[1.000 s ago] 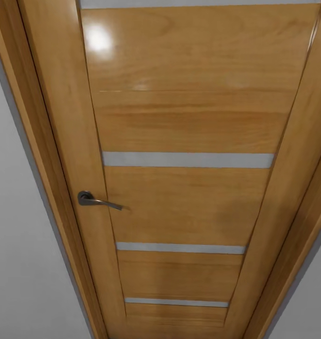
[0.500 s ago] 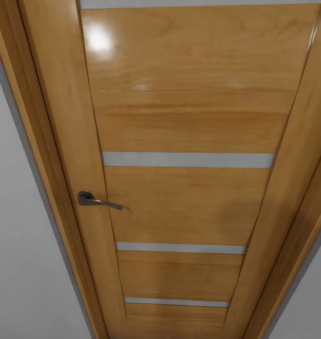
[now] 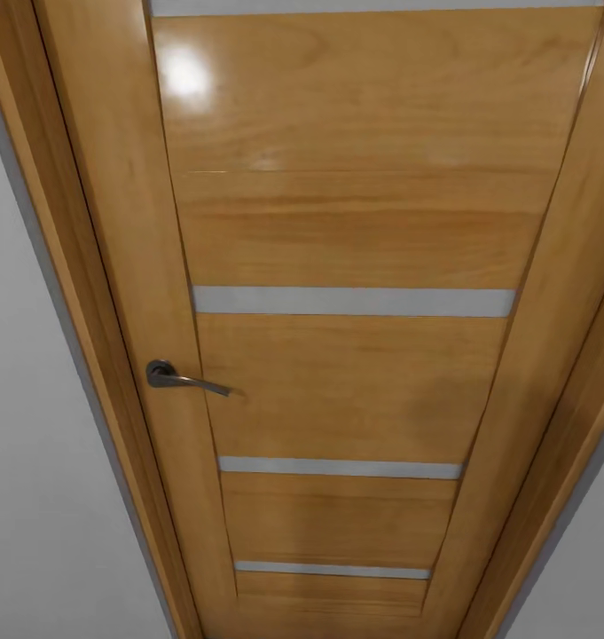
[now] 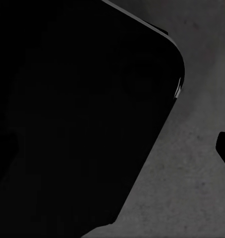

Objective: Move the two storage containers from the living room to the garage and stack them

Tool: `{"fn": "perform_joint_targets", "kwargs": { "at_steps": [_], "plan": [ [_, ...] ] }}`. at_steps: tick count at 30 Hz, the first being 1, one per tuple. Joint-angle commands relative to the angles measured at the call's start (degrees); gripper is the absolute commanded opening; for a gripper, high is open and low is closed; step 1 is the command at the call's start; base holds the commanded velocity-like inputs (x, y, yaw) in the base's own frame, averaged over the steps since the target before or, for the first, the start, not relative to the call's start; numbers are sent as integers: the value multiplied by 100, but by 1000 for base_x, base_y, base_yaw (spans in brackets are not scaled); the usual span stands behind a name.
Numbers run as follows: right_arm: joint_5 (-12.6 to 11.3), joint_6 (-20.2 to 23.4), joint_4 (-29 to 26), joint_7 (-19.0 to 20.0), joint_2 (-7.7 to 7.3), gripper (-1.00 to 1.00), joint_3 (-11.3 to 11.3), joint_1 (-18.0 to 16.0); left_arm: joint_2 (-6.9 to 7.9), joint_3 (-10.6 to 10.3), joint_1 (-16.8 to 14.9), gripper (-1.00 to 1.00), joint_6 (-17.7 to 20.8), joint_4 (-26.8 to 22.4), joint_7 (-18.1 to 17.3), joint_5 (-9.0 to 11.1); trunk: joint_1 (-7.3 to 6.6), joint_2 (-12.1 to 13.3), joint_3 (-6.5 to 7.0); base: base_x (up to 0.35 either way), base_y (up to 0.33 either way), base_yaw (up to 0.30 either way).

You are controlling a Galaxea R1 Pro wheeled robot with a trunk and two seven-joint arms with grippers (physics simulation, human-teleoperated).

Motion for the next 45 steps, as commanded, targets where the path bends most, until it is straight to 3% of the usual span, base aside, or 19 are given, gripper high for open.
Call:
{"fn": "perform_joint_targets", "kwargs": {
  "at_steps": [1, 37, 41, 43, 45],
  "plan": [
    [-63, -18, 1, 4, 0, 100, 47, -1, 0, 2, -1, 100, 1, -3, 5, 12, 0, -2, -5, 0, 0, 0],
    [14, -31, -2, -58, -4, 100, 116, -1, -4, 2, -1, 100, 1, -3, 7, 3, 0, -2, -5, 0, 0, 0],
    [27, -38, -58, -66, -70, 100, 124, -3, -2, 3, -1, 100, 8, -8, 28, -6, 0, -2, -5, 0, 0, 0],
    [28, -74, -345, -61, -131, 100, 127, -5, 2, 3, -1, 100, 9, -10, 42, -11, 0, -2, -5, 0, 0, 0],
    [17, -87, -864, -32, -406, 100, 123, -6, 0, -8, -1, 100, 5, -11, 42, -29, 0, -2, -5, 0, 0, 0]
  ]
}}
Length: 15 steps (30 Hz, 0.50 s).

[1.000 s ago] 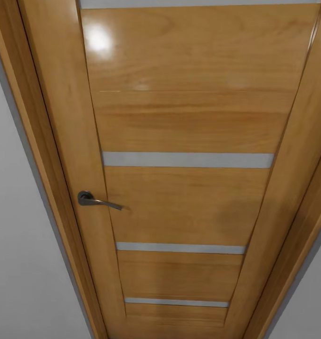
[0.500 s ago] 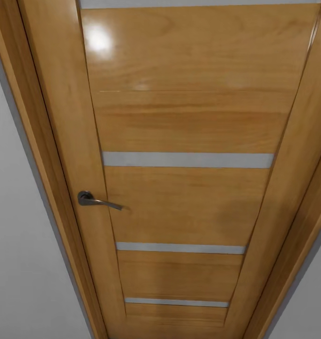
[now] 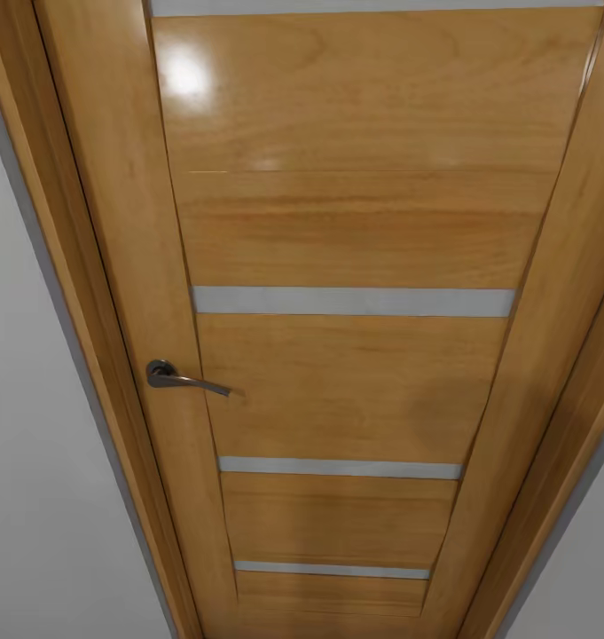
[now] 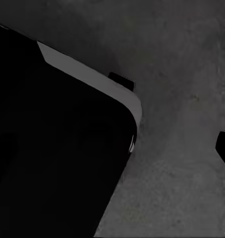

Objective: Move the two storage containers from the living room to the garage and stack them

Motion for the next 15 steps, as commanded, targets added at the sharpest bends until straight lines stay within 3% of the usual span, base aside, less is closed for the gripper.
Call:
{"fn": "perform_joint_targets", "kwargs": {
  "at_steps": [1, 3, 6, 15],
  "plan": [
    [-65, -9, -152, 8, -99, 100, 49, -2, -1, -7, -1, 100, 0, -5, 7, 0, 0, -3, -6, 0, 0, 0],
    [-89, 23, -752, 41, -438, 100, 42, 0, -3, -35, -1, 100, -2, -10, 2, -23, 0, -3, -6, 0, 0, 0],
    [-103, 47, -1380, 59, -730, 100, 38, -1, -3, -40, -1, 100, -6, -16, -1, -29, 0, -3, -6, 0, 0, 0],
    [-108, 55, -2000, 318, -960, 100, 27, -5, -4, -49, -1, 100, -237, -14, -2, -39, 0, -3, -6, 0, 0, 0]
  ]
}}
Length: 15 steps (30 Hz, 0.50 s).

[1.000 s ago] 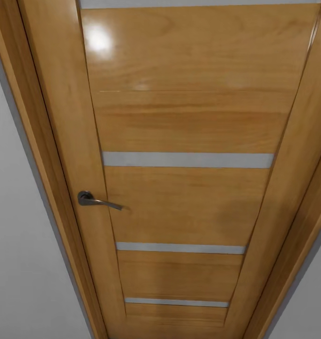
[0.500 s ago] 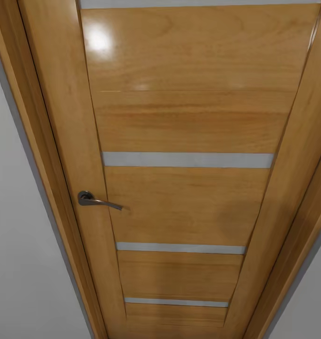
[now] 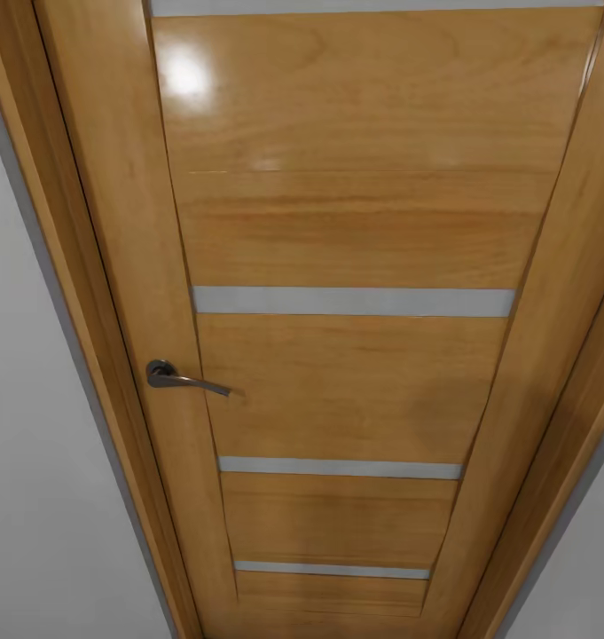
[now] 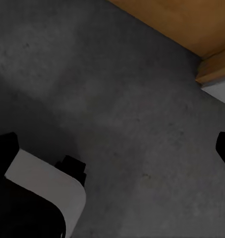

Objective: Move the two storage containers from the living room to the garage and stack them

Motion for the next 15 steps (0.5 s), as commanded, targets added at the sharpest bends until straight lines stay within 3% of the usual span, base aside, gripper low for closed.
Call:
{"fn": "perform_joint_targets", "kwargs": {
  "at_steps": [1, 8, 15],
  "plan": [
    [-60, -14, -100, 83, -51, 100, 25, -2, 0, -3, -1, 100, -23, 0, 6, 3, 0, -3, -4, 0, 0, 0],
    [-63, 8, -940, 322, -165, 100, 16, -10, -1, -13, -1, 100, -38, 0, 4, -1, 0, -3, -4, 0, 0, 0],
    [-102, 729, -2074, 634, -328, 100, -24, -226, 0, -20, -1, 100, -45, 0, -1, -6, 0, -3, -4, 0, 0, 0]
  ]
}}
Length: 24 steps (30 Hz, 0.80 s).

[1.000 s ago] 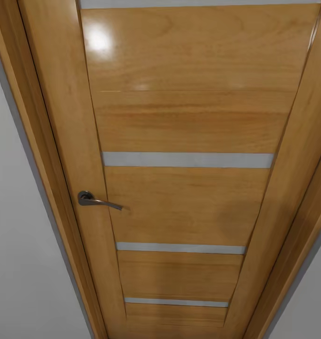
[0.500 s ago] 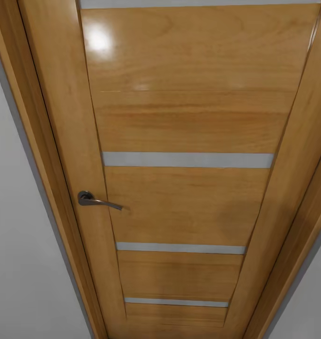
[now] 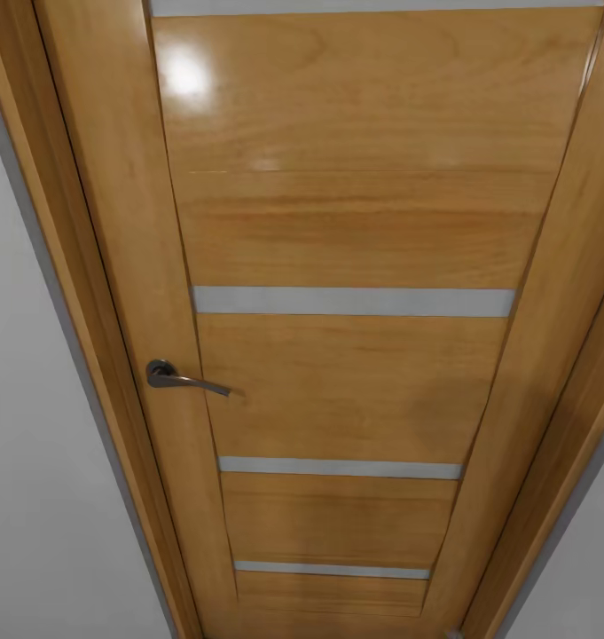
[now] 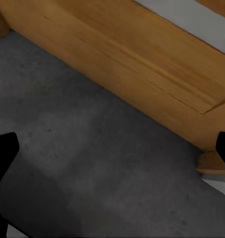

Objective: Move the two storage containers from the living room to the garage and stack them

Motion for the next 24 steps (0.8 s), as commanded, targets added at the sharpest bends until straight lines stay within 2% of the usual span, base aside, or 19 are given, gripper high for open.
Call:
{"fn": "perform_joint_targets", "kwargs": {
  "at_steps": [1, 7, 12, 13, 15, 16, 19, 20, 22, 24],
  "plan": [
    [-112, 74, -90, 86, -22, 100, 14, -74, 0, -4, 0, 100, -15, -2, 6, 2, 0, -3, -6, 0, 0, 0],
    [-516, 414, -450, 449, -98, 100, 9, -409, 0, -4, 0, 100, -14, -2, 8, 2, 0, -3, -6, 0, 0, 0],
    [-634, 911, -1468, 550, -318, 100, 0, -473, 0, -4, 0, 100, -16, -2, 11, 2, 0, -3, -6, 0, 0, 0],
    [-726, 1184, -1950, 556, -368, 100, -49, -476, 0, -4, 0, 100, -16, -2, 12, 2, 0, -3, -6, 0, 0, 0],
    [-780, 1404, -2317, 558, -387, 100, -87, -479, 0, -4, 0, 100, -16, -2, 12, 2, 0, -3, -6, 0, 0, 0],
    [-820, 1683, -2988, 559, -534, 100, -118, -483, 0, -4, 0, 100, -16, -2, 12, 2, 0, -3, -6, 0, 0, 0],
    [-824, 1795, -3266, 559, -566, 100, -135, -485, 0, -4, 0, 100, -15, -2, 12, 2, 0, -3, -6, 0, 0, 0],
    [-844, 2015, -3620, 559, -572, 100, -170, -495, 0, -4, 0, 100, -16, -2, 12, 2, 0, -3, -6, 0, 0, 0],
    [-849, 2191, -3857, 559, -572, 100, -189, -523, 0, -4, 0, 100, -16, -2, 12, 2, 0, -3, -6, 0, 0, 0],
    [-858, 2392, -4014, 554, -562, 100, -198, -711, 0, -4, 0, 100, -16, -2, 10, 2, 0, -3, -6, 0, 0, 0]
  ]
}}
